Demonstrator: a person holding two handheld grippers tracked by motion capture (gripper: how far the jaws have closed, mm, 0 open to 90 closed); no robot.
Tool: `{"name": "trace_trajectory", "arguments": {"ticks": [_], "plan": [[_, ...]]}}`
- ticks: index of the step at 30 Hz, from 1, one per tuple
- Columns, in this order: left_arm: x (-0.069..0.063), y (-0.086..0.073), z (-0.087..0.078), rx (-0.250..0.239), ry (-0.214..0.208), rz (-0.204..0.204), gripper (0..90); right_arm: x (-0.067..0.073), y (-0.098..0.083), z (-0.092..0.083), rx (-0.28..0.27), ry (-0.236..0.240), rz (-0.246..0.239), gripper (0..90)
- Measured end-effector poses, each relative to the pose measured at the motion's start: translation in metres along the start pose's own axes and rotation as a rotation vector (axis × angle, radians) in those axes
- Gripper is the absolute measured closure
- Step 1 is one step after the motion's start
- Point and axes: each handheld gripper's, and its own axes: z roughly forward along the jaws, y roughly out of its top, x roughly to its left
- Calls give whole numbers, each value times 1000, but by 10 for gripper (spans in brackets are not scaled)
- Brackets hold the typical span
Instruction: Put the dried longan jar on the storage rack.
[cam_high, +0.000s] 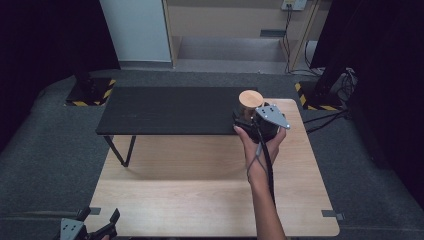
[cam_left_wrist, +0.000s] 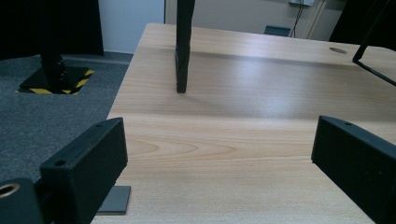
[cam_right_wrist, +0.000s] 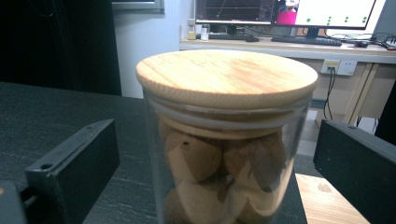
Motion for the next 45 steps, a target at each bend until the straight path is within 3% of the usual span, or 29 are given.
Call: {"name": "trace_trajectory", "arguments": {"ticks": [16, 24, 32, 36, 45], "plan": [[-1, 0, 0, 0, -1, 1, 22, -3, -6, -13, -10, 4, 4, 6], [-2, 0, 0, 1, -1, 1, 22, 0, -12, -26, -22, 28, 2, 6], [-2, 0, 0, 6, -3, 4, 22, 7, -28, -56, -47, 32, 3, 6], [-3, 0, 2, 8, -12, 6, 22, 11, -46, -80, -53, 36, 1, 7], [-5, 0, 6, 14, -20, 13, 21, 18, -78, -116, -46, 31, -25, 6]]}}
